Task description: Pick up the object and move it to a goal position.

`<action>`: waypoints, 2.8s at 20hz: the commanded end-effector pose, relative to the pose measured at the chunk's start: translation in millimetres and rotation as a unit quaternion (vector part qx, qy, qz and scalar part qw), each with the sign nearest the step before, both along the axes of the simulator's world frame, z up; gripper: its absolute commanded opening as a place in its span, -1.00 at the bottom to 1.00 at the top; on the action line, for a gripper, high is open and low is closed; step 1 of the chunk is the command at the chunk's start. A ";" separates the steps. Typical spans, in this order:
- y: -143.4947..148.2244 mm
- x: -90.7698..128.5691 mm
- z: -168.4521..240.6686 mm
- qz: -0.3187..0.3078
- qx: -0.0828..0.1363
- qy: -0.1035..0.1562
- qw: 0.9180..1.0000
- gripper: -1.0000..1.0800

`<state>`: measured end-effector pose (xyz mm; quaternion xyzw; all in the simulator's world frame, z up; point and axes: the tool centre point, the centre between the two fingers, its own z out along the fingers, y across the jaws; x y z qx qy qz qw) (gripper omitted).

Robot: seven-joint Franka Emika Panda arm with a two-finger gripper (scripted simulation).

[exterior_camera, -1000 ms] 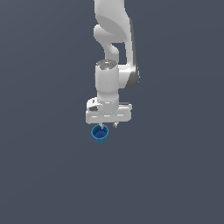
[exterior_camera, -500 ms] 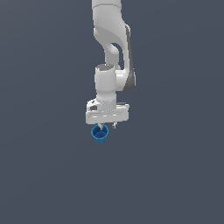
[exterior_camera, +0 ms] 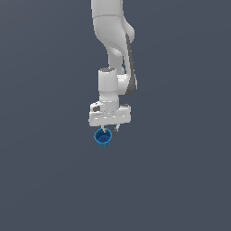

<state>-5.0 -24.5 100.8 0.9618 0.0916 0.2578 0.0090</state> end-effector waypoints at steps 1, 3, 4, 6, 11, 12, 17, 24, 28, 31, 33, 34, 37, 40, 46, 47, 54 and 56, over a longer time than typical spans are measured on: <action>-0.2 -3.6 -1.5 0.004 -0.001 -0.014 1.000 0.23; -0.4 -6.1 -2.4 0.006 -0.001 -0.023 1.000 0.23; -0.5 -7.2 -2.8 0.007 -0.001 -0.027 1.000 0.23; -0.7 -9.3 -3.4 0.009 -0.002 -0.033 0.999 0.23; -0.9 -12.7 -4.1 0.012 -0.002 -0.045 0.999 0.23; -0.9 -13.1 -4.1 0.012 -0.002 -0.046 0.999 0.23; -1.0 -13.3 -4.6 0.012 -0.002 -0.046 0.999 0.23; -0.3 -5.7 -16.2 0.012 -0.003 -0.047 0.999 0.23; 0.1 0.4 -25.9 0.012 -0.003 -0.047 0.999 0.23; 0.3 3.0 -28.7 0.012 -0.003 -0.047 0.999 0.23; 0.3 3.6 -28.8 0.012 -0.002 -0.047 0.999 0.23; 0.3 3.6 -28.8 0.012 -0.002 -0.047 0.999 -1.00; 0.3 3.6 -28.8 0.012 -0.002 -0.047 0.999 -1.00; 0.3 3.6 -28.8 0.012 -0.002 -0.047 0.999 -1.00; -0.1 3.2 -27.6 0.012 -0.002 -0.048 0.999 -1.00; -0.1 2.5 -26.9 0.012 -0.002 -0.048 0.999 -1.00; -0.5 -11.8 -15.2 0.012 -0.003 -0.048 0.999 -1.00; -0.7 -18.8 -9.3 0.012 -0.003 -0.048 0.999 -1.00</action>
